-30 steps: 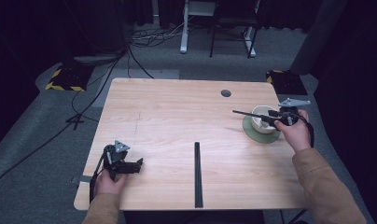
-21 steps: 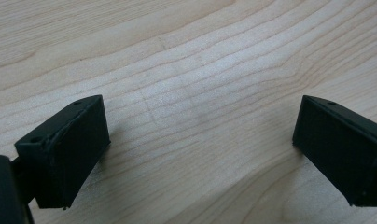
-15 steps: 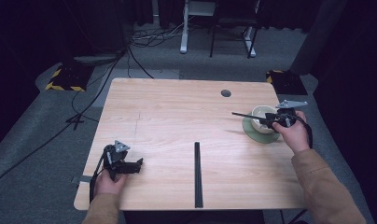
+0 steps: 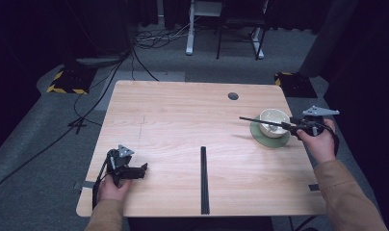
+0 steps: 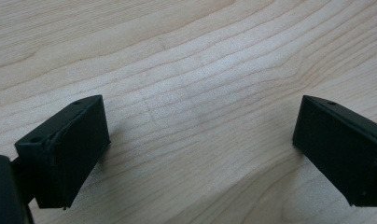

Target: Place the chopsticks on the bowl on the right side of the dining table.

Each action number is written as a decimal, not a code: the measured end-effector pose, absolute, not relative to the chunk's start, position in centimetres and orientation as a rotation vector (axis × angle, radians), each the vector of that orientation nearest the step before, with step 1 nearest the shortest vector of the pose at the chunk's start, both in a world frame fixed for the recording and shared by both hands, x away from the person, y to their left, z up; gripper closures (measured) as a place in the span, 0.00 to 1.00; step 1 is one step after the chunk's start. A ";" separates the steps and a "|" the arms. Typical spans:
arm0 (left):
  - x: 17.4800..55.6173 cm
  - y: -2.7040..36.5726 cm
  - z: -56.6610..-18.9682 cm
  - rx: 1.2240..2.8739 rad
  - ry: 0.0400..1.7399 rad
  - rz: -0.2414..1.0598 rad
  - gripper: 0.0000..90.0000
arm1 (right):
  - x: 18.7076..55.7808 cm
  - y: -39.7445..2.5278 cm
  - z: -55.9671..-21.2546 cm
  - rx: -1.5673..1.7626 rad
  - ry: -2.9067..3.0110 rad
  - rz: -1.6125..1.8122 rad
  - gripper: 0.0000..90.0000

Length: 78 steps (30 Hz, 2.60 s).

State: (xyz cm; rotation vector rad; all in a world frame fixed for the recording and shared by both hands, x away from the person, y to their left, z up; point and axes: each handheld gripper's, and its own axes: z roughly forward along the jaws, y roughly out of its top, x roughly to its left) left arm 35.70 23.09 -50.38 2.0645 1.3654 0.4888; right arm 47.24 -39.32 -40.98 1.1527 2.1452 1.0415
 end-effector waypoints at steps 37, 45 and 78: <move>35.6 23.1 -50.3 2.070 1.374 0.492 0.04 | 48.6 -44.4 -43.4 1.285 1.995 0.895 0.53; 35.6 23.1 -50.3 2.069 1.374 0.492 0.04 | 46.7 -44.6 -41.1 1.285 1.958 0.999 0.50; 35.6 23.1 -50.3 2.069 1.374 0.492 0.04 | 38.5 -35.2 -37.3 1.063 2.183 1.205 0.44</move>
